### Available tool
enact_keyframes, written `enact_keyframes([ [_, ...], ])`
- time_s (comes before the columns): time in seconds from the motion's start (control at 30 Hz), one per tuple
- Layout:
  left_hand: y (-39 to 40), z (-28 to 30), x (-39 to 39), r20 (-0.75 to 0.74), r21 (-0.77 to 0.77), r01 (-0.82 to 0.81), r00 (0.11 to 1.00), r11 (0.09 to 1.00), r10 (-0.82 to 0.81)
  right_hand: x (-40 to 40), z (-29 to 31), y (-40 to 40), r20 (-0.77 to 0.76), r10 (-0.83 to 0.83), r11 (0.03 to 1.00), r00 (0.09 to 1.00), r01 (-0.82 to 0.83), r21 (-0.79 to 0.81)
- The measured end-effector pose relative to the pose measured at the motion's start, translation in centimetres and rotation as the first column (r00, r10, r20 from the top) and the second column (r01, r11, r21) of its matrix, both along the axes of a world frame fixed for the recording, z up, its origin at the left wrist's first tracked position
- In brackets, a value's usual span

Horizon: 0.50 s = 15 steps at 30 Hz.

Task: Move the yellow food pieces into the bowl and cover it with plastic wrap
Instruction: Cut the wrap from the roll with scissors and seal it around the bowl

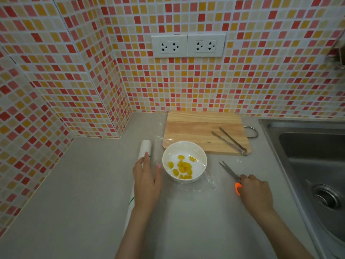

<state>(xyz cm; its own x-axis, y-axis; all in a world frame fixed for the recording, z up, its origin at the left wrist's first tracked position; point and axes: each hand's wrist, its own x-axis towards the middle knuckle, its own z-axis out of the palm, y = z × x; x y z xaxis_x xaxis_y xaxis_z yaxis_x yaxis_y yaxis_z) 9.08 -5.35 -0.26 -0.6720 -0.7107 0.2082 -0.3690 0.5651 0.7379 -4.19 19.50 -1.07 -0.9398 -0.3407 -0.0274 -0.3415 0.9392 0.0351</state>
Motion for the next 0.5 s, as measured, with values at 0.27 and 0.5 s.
enact_keyframes([
  [0.27, 0.6, -1.2, -3.7, -0.055, 0.676, -0.018, 0.996, 0.737, 0.074, -1.6, 1.0, 0.1, 0.206, 0.071, 0.997, 0.976, -0.071, -0.004],
  [0.5, -1.8, -1.0, -6.3, -0.073, 0.703, 0.075, 0.997, 0.707, -0.033, -1.6, 0.3, 0.9, 0.156, 0.084, 0.995, 0.984, -0.076, -0.056],
])
